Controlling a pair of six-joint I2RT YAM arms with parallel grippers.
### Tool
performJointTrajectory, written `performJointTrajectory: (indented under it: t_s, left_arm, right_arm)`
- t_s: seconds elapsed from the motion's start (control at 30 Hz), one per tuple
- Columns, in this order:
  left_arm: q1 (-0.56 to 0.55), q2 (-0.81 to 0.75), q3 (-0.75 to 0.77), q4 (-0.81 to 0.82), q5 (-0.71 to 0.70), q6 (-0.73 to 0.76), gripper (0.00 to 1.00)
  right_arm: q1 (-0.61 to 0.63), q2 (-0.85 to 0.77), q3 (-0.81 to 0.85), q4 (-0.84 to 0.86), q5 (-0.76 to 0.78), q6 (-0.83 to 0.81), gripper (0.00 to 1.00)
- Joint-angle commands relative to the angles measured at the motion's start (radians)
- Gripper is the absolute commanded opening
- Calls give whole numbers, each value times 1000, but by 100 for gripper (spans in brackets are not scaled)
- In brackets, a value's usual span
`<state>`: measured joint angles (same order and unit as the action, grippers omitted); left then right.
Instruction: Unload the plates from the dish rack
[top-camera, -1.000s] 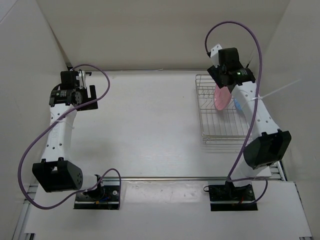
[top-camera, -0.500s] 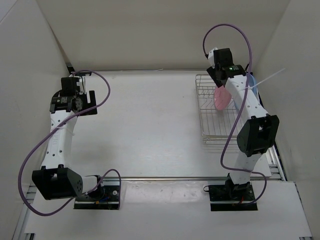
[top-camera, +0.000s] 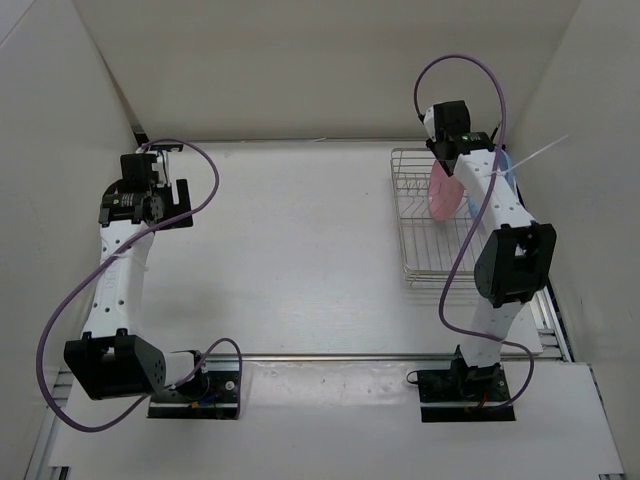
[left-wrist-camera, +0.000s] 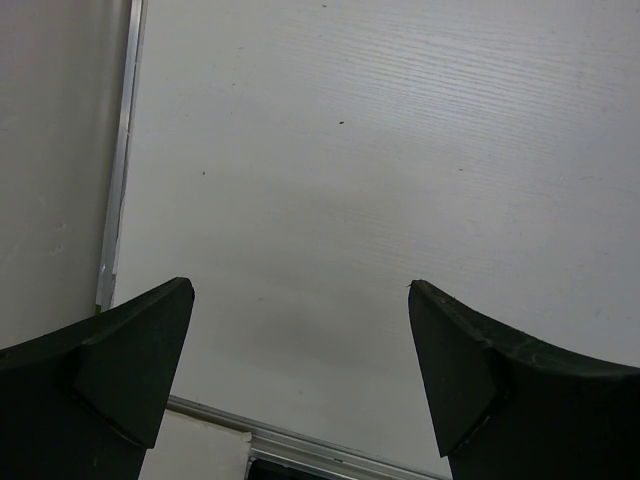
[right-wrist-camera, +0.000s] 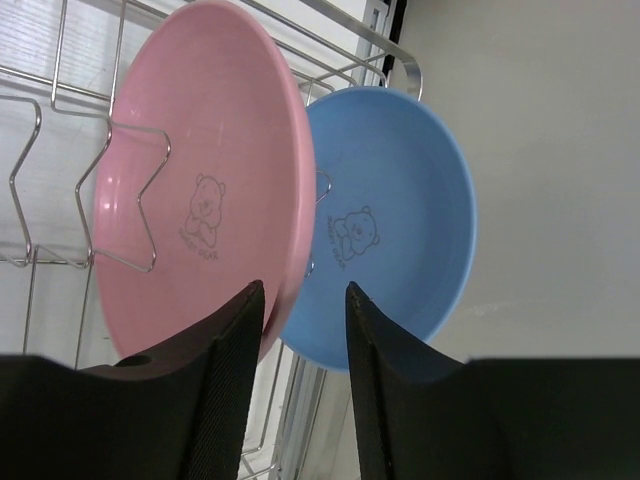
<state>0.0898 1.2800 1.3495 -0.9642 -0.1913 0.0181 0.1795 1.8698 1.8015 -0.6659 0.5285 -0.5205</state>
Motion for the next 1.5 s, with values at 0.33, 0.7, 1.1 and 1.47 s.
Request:
performJointTrajectory:
  t_s: [0.33, 0.7, 1.1, 1.47]
  left_arm:
    - [22, -15, 14, 15, -2, -3, 100]
    - [31, -24, 5, 24, 16, -3, 100]
    - [31, -33, -13, 51, 46, -3, 100]
    - [31, 8, -3, 82, 96, -3, 100]
  right_arm:
    - [2, 28, -4, 31, 47, -7, 13]
    - [55, 17, -70, 129, 202, -50, 0]
    - [84, 133, 205, -26, 468, -4, 0]
    - [103, 72, 295, -21, 619, -108, 0]
